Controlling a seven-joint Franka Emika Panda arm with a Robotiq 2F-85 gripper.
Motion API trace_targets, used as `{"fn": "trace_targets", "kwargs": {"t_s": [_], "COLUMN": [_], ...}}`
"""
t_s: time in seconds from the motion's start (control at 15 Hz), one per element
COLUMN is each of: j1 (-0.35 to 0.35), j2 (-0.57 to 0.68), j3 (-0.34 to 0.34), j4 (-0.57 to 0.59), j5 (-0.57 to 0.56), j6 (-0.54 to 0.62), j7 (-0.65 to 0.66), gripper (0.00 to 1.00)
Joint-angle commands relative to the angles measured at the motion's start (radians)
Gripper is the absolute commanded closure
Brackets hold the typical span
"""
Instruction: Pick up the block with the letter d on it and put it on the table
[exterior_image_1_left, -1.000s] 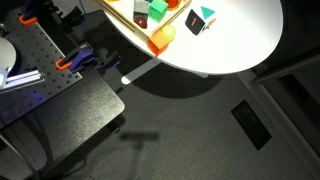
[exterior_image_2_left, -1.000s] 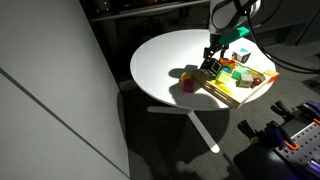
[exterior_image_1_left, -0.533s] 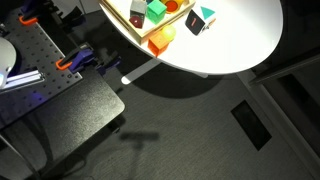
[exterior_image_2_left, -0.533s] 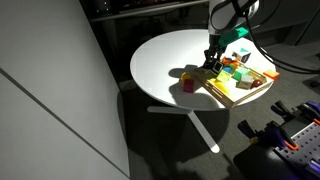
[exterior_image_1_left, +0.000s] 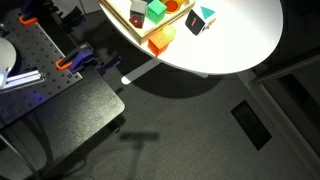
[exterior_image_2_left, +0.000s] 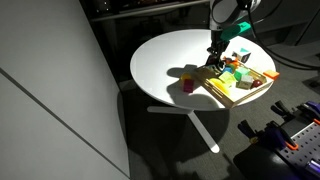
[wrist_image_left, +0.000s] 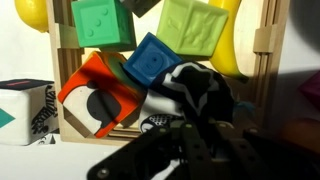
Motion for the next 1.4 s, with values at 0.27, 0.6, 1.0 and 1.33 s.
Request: {"fn": "trace_targets", "kwargs": {"t_s": [0.27,0.6,1.0,1.33], "j1": [-0.009,-0.007,0.003,0.016], "j2": [-0.118,-0.158,-0.179,-0.195], "j3": [0.017,0.045,0.100,0.153], "j4": [-0.033,-0.041,-0.055,-0.078], "j5": [-0.002,0.009,0.026,0.036], "j6": [-0.062,-0.053,-0.072,-0.097], "j7": [-0.025,-0.050,-0.102,-0.181], "gripper": [0.95,0.95,0.95,0.95]}}
